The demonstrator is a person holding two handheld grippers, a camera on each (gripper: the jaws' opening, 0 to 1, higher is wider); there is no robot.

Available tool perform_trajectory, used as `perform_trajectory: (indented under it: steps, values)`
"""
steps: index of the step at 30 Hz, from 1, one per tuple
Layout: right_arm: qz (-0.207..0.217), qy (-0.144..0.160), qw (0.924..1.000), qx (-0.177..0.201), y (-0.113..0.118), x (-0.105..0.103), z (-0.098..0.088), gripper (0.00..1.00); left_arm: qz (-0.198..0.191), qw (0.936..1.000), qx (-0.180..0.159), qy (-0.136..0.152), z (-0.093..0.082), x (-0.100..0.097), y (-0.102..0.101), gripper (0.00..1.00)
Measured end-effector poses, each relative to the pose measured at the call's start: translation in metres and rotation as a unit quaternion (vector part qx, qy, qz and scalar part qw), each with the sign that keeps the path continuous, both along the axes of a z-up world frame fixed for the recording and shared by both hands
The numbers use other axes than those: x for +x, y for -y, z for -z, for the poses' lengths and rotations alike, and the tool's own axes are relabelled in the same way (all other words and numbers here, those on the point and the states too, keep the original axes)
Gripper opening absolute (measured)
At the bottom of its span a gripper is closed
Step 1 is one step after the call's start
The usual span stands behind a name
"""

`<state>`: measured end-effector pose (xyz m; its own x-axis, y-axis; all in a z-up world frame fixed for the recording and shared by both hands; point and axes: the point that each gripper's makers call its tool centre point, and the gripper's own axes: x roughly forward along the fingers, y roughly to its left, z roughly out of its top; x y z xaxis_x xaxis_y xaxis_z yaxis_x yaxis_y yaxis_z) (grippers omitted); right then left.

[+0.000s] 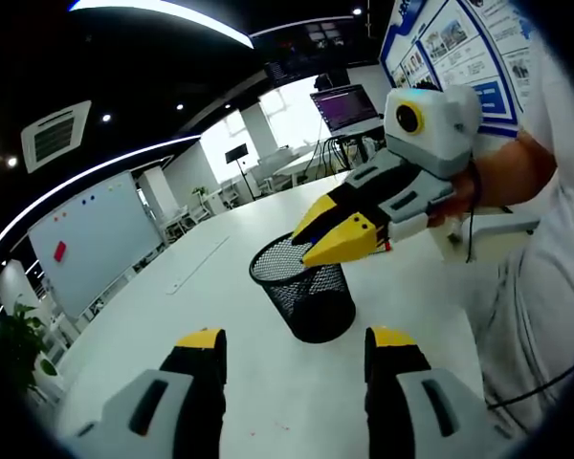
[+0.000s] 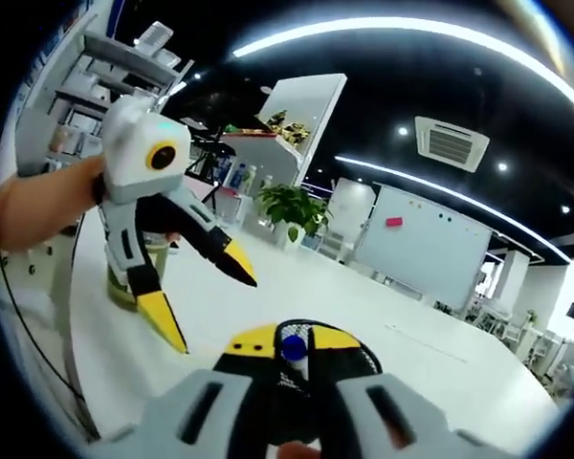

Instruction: Pick up the whiteboard markers from the pen holder and place them facing the whiteboard neatly

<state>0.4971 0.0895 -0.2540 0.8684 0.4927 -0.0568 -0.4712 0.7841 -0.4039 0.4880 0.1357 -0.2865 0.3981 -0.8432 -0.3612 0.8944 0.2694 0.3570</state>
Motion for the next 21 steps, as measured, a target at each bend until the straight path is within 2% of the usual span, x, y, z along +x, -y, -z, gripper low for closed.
perform_trajectory:
  steps: [9, 11, 14, 21]
  values:
    - [-0.001, 0.001, 1.0000, -0.005, -0.0018, 0.0001, -0.0003, 0.11, 0.000, 1.0000, 0.000, 0.000, -0.0001, 0.0003, 0.0000, 0.59]
    - [0.005, -0.016, 0.9996, 0.022, -0.0001, 0.0008, -0.0002, 0.11, 0.000, 1.0000, 0.000, 0.000, -0.0002, 0.0002, 0.0000, 0.59]
    - [0.012, -0.018, 0.9994, 0.028, 0.0034, 0.0028, -0.0014, 0.11, 0.000, 1.0000, -0.001, 0.000, -0.0002, 0.0001, 0.0000, 0.59]
    - [0.017, -0.014, 0.9995, 0.021, 0.0063, 0.0020, -0.0019, 0.10, -0.001, 1.0000, -0.001, 0.000, -0.0002, 0.0001, -0.0001, 0.59]
